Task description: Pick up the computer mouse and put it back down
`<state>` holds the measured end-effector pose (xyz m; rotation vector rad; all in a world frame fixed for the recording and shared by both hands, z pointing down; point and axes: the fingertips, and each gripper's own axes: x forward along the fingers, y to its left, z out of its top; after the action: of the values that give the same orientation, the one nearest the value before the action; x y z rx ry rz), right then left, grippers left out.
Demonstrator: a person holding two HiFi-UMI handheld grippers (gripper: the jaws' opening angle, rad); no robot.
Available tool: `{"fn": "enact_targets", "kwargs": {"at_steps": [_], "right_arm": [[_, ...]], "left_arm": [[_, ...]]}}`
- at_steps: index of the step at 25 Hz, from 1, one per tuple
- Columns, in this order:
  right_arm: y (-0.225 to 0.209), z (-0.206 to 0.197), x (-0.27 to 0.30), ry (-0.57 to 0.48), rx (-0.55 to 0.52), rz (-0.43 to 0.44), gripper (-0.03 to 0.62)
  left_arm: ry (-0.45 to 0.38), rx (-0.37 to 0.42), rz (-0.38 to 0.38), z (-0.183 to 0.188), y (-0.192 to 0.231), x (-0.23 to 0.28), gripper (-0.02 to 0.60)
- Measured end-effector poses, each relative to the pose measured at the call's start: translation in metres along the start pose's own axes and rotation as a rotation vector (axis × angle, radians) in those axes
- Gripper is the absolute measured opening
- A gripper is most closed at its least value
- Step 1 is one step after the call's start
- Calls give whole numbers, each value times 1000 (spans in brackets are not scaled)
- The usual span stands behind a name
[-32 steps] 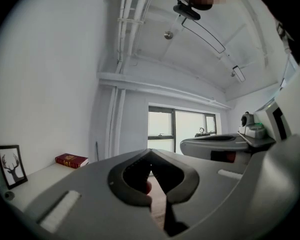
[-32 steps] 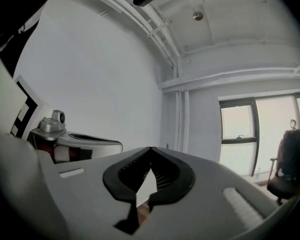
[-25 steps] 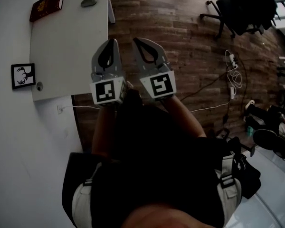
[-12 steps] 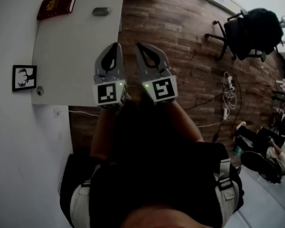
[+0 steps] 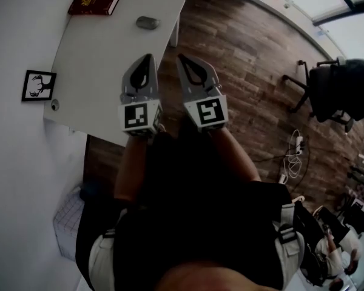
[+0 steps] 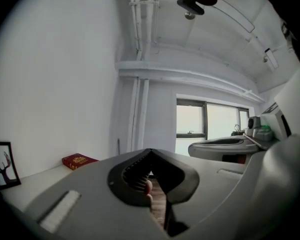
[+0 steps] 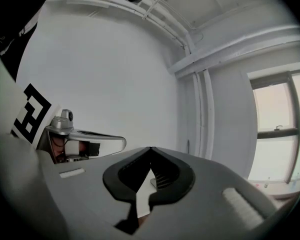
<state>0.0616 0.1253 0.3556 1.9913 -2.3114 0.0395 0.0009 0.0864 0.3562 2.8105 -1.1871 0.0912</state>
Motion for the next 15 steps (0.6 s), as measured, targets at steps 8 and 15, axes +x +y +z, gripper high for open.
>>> {"fn": "enact_targets", "kwargs": {"at_steps": [8,15], "right_arm": [[-65,-11,43,19,57,168,14],[-73,-27,87,54,79,228,14]], "left_arm": [[40,-14,157,-2,-8,66,0],[83,-21,233,-16,23,89,0]]}}
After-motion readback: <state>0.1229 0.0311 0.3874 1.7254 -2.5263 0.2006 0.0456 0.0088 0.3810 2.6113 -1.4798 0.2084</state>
